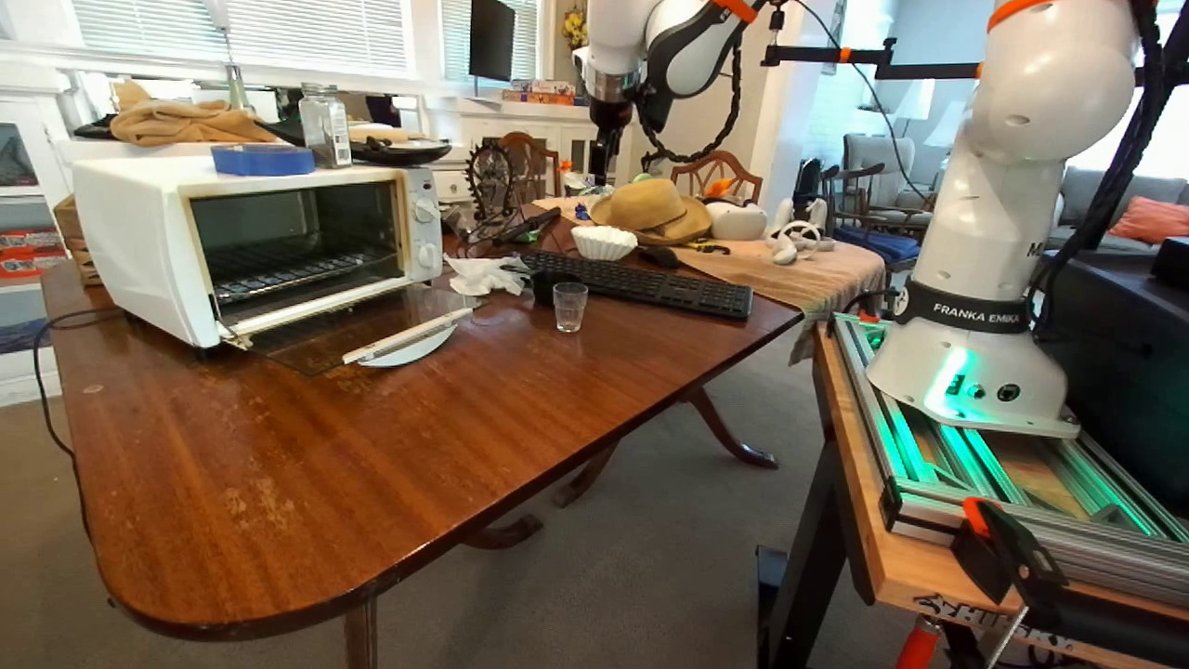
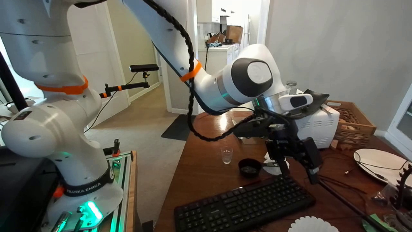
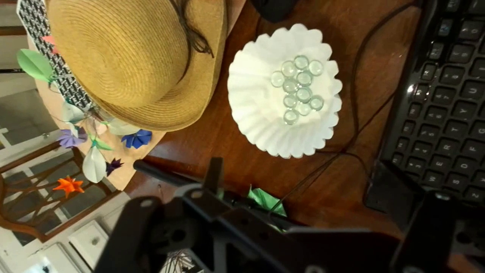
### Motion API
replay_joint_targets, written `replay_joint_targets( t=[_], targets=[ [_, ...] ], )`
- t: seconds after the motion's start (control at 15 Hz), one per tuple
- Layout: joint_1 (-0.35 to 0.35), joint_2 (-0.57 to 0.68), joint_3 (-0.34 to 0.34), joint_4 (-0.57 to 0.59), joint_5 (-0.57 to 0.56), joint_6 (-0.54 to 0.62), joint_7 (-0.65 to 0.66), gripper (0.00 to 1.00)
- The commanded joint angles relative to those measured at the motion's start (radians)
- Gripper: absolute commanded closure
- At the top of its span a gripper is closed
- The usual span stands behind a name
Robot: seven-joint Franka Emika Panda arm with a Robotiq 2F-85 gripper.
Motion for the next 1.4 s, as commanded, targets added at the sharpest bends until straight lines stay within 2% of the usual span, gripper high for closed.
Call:
replay_joint_targets(
  t=[0.0,0.2,0.27,0.53,0.93,1.33],
  targets=[
    [-0.002,0.094,-0.026,0.019,0.051,0.077,-0.074,0.0],
    [-0.011,0.169,-0.046,0.043,0.082,0.111,-0.137,0.0],
    [0.014,0.111,-0.051,0.009,0.059,0.083,-0.095,0.0],
    [0.017,0.121,-0.059,0.017,0.061,0.084,-0.1,0.0],
    [0.01,0.288,-0.115,0.116,-0.011,0.073,-0.083,0.0],
    [0.036,0.426,-0.119,0.242,0.004,0.037,-0.105,0.0]
  ],
)
